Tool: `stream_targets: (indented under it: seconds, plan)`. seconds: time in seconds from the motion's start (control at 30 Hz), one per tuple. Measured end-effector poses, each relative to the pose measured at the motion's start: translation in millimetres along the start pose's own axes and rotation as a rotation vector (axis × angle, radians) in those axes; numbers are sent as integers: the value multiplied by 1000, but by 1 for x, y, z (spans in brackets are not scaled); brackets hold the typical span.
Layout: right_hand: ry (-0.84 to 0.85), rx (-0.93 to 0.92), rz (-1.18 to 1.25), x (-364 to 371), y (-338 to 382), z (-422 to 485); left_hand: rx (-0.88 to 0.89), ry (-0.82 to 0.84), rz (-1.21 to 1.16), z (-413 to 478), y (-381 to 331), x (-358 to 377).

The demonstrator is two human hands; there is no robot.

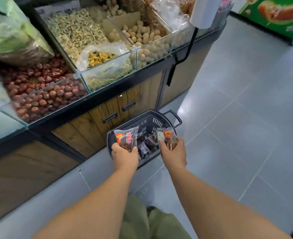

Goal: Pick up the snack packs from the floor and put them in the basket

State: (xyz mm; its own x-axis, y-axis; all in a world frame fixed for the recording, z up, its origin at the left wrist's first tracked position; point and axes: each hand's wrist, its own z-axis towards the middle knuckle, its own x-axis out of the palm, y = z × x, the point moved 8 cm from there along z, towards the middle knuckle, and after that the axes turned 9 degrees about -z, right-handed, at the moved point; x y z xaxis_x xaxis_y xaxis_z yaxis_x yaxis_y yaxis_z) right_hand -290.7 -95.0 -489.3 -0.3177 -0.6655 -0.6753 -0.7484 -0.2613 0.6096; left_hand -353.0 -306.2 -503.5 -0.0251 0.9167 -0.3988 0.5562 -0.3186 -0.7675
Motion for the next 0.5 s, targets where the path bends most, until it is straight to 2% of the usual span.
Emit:
stream_targets:
  seconds: [0.13, 0.37, 0.5]
  plan:
    - [52, -45, -45, 10, 20, 48, -49, -39, -2, 33, -12, 26]
    - [126, 15, -61, 30, 42, 133, -132, -18, -90, 90, -24, 73]
    - [187, 38, -67, 49, 44, 175, -178, -34, -64, 117, -27, 97]
